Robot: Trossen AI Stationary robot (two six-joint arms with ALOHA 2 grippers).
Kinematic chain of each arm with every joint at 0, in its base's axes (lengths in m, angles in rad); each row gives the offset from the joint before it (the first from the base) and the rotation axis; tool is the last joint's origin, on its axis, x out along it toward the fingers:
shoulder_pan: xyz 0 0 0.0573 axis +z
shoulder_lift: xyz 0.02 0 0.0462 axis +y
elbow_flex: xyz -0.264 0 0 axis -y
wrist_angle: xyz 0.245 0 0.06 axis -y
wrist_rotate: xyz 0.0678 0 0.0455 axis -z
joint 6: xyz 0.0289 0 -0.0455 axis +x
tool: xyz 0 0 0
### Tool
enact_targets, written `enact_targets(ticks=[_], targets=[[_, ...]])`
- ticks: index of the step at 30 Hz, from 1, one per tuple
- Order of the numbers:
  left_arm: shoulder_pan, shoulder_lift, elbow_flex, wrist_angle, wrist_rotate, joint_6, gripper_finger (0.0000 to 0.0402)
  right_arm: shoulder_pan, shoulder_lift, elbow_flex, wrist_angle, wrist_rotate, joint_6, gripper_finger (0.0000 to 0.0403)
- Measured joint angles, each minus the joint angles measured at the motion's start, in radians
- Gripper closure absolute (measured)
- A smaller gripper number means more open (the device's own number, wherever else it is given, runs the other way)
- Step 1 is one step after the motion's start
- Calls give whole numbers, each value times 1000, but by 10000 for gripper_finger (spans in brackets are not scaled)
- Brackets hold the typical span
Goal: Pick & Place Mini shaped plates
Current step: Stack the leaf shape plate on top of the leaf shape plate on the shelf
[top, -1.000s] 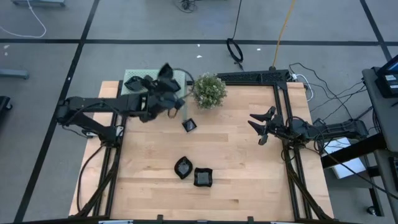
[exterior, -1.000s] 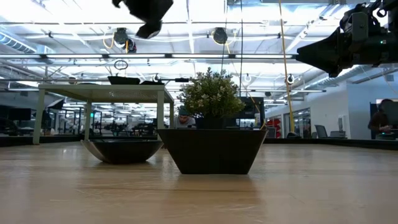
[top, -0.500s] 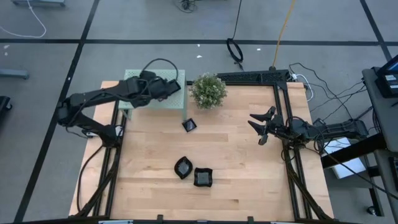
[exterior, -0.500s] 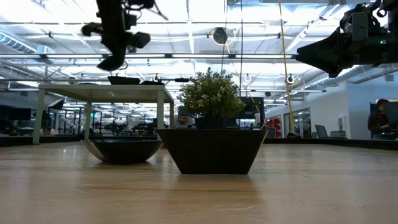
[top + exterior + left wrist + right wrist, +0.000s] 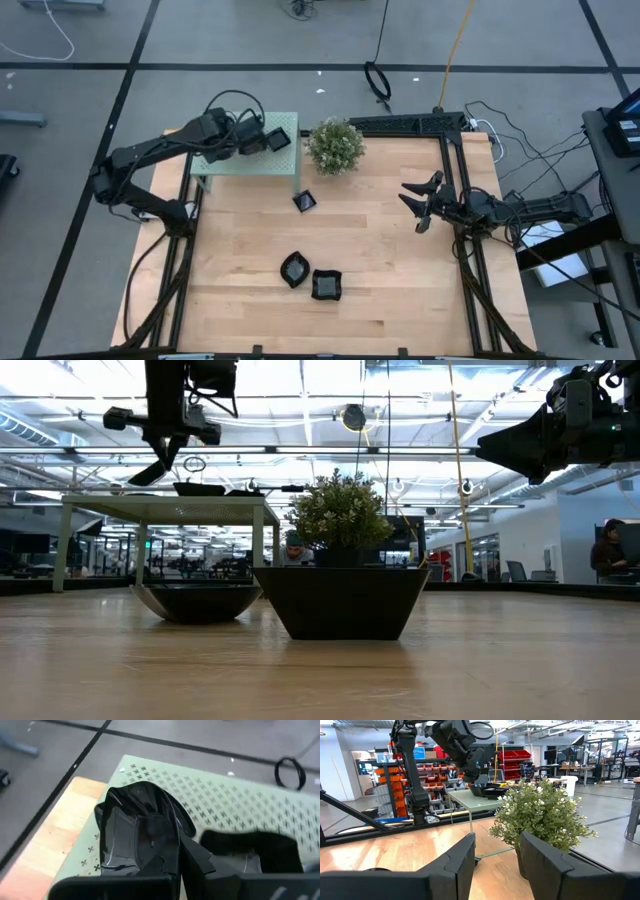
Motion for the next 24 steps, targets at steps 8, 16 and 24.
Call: enact_targets(ticks=[8,16,24], targets=[[60,0,0,4,-37,-99,375,0,0,0,0,0,0,259],[109,0,0,54,-44,-97,376,0,0,0,0,0,0,259],[111,0,0,111,-79,-81,341,0,0,0,0,0,0,259]])
